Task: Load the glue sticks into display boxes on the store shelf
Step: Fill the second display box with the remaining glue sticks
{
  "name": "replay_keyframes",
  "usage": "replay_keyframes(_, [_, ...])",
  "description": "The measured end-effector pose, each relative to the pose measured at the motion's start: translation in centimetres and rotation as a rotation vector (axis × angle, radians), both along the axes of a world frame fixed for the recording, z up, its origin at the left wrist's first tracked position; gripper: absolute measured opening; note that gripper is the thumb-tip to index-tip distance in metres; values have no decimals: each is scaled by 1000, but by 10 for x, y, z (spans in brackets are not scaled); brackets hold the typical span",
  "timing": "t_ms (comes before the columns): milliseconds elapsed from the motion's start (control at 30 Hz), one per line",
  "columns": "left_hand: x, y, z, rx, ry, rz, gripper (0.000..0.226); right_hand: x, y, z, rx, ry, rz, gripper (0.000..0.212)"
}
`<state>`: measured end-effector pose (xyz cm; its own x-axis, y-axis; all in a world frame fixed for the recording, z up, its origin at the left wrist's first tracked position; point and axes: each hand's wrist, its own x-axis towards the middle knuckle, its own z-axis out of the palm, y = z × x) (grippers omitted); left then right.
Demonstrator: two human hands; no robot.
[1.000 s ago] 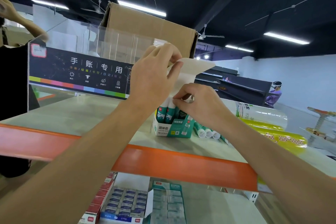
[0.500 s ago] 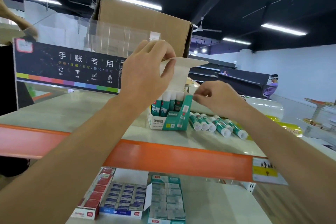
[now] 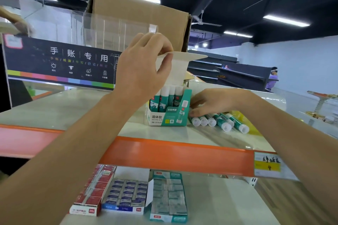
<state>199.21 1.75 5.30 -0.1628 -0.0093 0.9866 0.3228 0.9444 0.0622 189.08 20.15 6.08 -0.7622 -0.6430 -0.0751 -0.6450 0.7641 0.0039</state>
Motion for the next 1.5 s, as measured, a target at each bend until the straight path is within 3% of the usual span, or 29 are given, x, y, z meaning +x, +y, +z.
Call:
replay_keyframes(100, [0,-1,0,-1,-1,4,4,1,-3,-4,-77,-18,12,83])
replay_keyframes(267, [0,-1,0,-2,-1,-8,4,6,-5,-3,-242,8,1,49])
replay_keyframes(533, [-1,-1,0,-6,5,-5,4,23,-10,-4,-586,-99,-120,37])
replay_keyframes(667, [-2,-2,0,1,15,-8,3,30,0,6,-719,-73,-134,20])
replay_keyframes(1000, [-8,-1,4,42,19,8,3,47,10,16,-1242,-206,9,17])
replay_keyframes(1267, [-9,-1,5,87,30,-16,5,49,-11,10,-1357,70,45,15])
replay_keyframes(1400, [-9,-1,6,88,33,-25,5,46,-22,4,-1166,284,58,19])
replay_keyframes(1500, [-10,-1,6,80,48,-28,5,47,-28,0,-1023,323,75,17])
